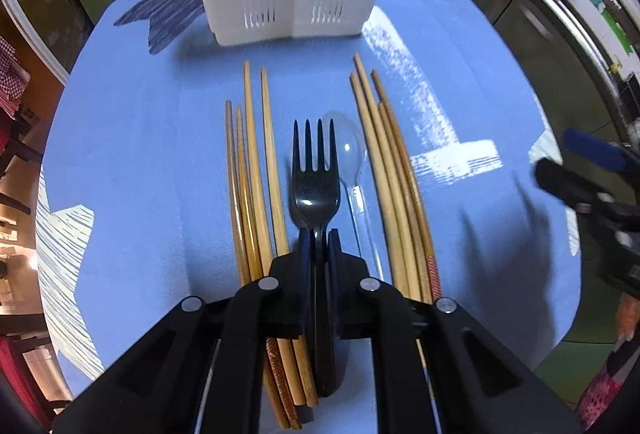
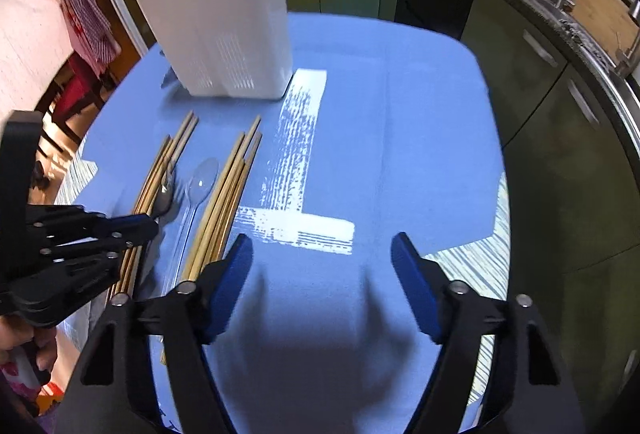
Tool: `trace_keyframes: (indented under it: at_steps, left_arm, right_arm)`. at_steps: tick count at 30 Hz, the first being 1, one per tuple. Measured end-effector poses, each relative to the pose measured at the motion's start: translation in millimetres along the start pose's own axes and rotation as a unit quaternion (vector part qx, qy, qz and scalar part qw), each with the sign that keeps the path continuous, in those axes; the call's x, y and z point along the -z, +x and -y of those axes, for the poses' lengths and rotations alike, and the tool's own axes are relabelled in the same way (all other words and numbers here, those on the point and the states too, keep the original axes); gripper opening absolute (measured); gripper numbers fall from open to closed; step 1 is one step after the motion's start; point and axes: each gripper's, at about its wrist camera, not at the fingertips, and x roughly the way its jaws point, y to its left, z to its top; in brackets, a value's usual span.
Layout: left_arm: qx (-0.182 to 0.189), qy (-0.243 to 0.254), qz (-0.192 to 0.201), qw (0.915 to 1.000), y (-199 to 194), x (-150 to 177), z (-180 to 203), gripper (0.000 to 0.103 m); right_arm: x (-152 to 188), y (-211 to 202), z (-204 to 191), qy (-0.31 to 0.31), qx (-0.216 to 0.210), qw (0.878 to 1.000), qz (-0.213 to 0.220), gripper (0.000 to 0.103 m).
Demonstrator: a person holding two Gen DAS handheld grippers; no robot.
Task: Organize utensils
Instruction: 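Lower the left gripper onto the black fork and close it while the right gripper closes on the clear spoon, then lift the black fork with the left gripper while the right gripper lifts the clear spoon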
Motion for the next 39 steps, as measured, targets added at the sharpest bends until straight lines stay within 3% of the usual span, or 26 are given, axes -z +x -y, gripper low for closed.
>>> trace_keyframes:
  at_steps: [3,6,10,16,29,34,39]
  left_arm:
    - [0.003,-0.002,0.016,0.9999,-11.1,-3.9,-4.9,0.009]
    - [0.005,-0.008,0.036,0.9993,-25.1,-8.6,-11.7,0.009]
    - [0.011,-0.016,0.065,0.9977,-47.4,-0.4,-25.7,0.009]
    - [0.02,-0.025,0.084,0.996,-64.8,13.6,-52.3,0.008]
    - [0.026,-0.025,0.1,0.9944,-68.8,18.4,-70.2,0.008]
    - [0.024,-0.022,0.102,0.9942,-70.1,18.5,-71.8,0.008]
    - [0.024,-0.019,0.104,0.9941,-71.0,18.8,-72.8,0.008]
  right_arm:
    - [-8.2,9.9,-12.7,-0.003,-0.024,0.999,-0.028,0.054]
    - [-15.7,20.4,-28.9,-0.006,-0.047,0.997,-0.053,0.05]
    - [-26.1,41.5,-56.3,-0.007,-0.061,0.994,-0.085,0.03]
    - [-35.2,68.3,-86.1,-0.001,-0.076,0.99,-0.119,0.02]
    - [-52.8,102.1,-123.4,0.005,-0.042,0.987,-0.156,0.019]
    - [-54.2,106.1,-132.2,0.002,-0.018,0.988,-0.153,0.018]
    - [-57.3,110.7,-136.8,0.016,-0.009,0.99,-0.137,0.011]
